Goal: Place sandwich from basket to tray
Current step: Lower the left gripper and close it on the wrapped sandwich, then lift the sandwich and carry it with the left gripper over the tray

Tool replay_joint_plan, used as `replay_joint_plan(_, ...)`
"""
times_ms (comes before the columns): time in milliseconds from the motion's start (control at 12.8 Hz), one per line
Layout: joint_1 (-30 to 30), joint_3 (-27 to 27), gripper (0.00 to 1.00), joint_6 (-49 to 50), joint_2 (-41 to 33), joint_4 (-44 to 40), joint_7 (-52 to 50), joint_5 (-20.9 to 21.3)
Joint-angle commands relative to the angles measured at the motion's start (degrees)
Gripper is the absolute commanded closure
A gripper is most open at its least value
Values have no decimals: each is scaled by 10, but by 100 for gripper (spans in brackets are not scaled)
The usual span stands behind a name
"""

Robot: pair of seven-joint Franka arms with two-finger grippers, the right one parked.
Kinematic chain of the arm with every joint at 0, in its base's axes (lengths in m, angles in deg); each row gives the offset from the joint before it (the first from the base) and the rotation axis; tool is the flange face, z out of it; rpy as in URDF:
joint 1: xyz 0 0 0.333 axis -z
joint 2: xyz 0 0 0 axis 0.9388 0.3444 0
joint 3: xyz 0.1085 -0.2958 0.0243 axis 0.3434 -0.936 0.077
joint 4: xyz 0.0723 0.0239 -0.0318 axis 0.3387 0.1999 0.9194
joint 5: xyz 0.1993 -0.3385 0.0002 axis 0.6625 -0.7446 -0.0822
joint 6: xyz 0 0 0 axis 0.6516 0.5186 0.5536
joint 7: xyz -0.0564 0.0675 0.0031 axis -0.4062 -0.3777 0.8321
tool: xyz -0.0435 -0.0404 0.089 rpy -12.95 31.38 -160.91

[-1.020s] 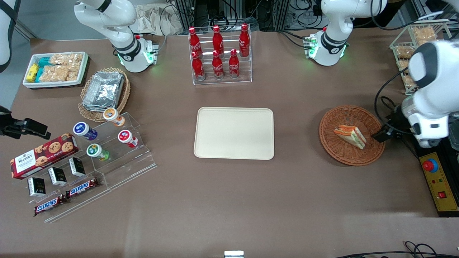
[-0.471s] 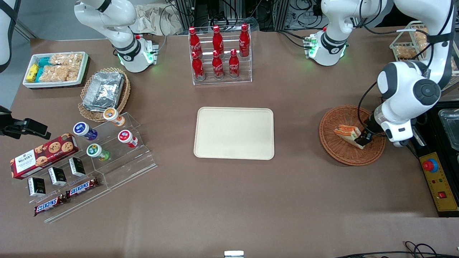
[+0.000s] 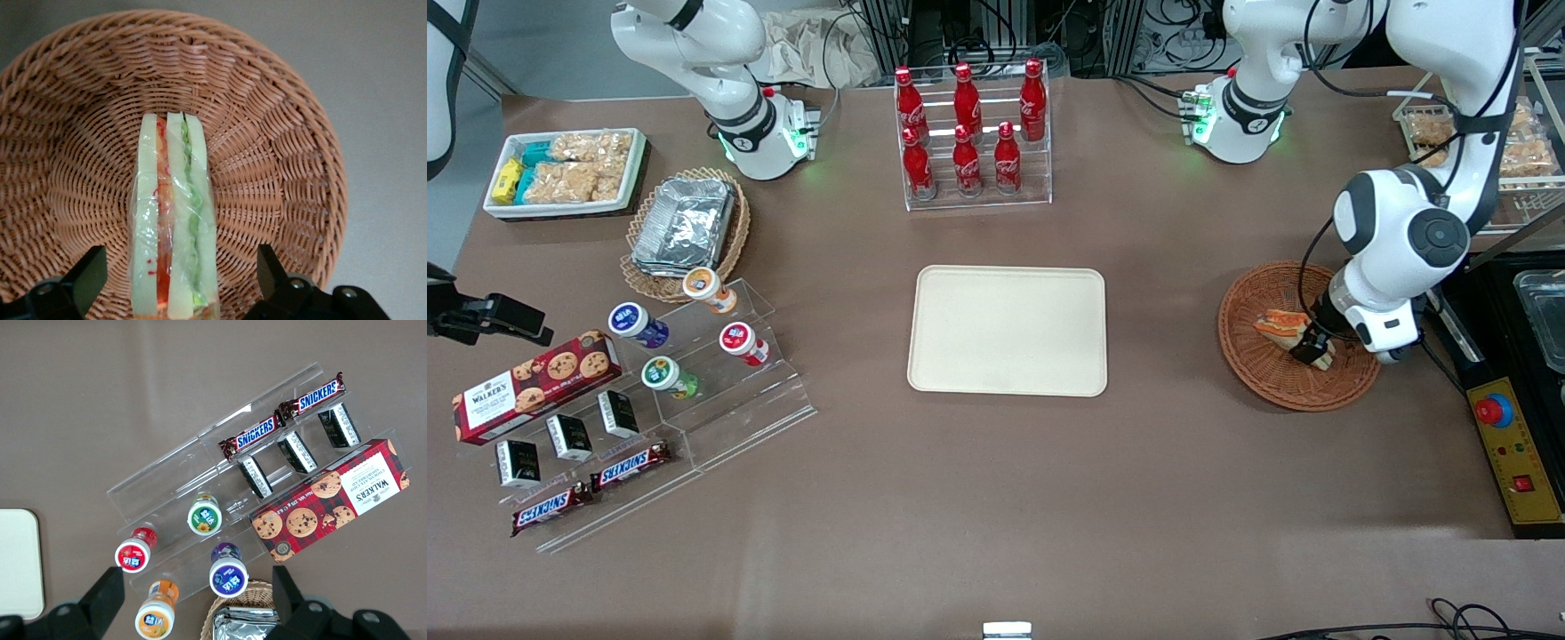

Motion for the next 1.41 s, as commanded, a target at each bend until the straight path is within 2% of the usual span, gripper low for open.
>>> replay_joint_plan(0, -4, -2, 29, -37, 2, 24, -14, 11)
replay_joint_plan(157, -5, -2, 90, -37, 2, 23, -13, 11)
replay_joint_plan(235, -5, -2, 100, -37, 2, 23, -13, 11)
replay_joint_plan(549, -6, -1, 100, -32, -20, 13, -3, 10)
replay_joint_plan(706, -6, -1, 100, 0, -46, -2, 28, 11)
replay_joint_plan(863, -6, -2, 100, 122, -64, -70, 95, 11)
replay_joint_plan(1098, -5, -5, 100, 330, -76, -218, 189, 11)
replay_joint_plan(1333, -3, -52, 100, 456, -74, -344, 257, 5)
